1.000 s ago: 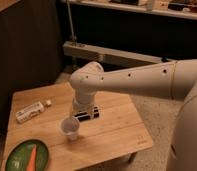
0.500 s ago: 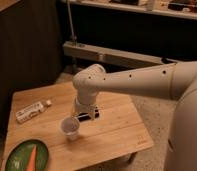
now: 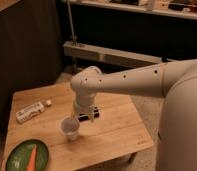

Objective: Pick up the ceramic cup

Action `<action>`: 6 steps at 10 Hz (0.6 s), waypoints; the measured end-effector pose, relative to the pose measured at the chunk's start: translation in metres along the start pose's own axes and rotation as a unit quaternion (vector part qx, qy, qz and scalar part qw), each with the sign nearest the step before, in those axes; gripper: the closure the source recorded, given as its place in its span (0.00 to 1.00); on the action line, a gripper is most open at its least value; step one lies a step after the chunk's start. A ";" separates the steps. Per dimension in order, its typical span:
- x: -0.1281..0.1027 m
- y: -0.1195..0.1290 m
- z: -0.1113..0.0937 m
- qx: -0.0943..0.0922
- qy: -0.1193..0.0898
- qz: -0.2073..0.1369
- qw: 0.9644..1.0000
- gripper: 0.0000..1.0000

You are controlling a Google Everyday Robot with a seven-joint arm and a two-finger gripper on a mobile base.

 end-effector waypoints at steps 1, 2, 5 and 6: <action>0.001 0.003 0.002 -0.004 0.003 -0.002 1.000 0.35; 0.001 0.004 0.005 -0.009 0.007 -0.002 1.000 0.35; 0.001 0.003 0.013 -0.010 0.022 0.001 1.000 0.35; 0.002 0.004 0.016 -0.003 0.029 -0.002 1.000 0.35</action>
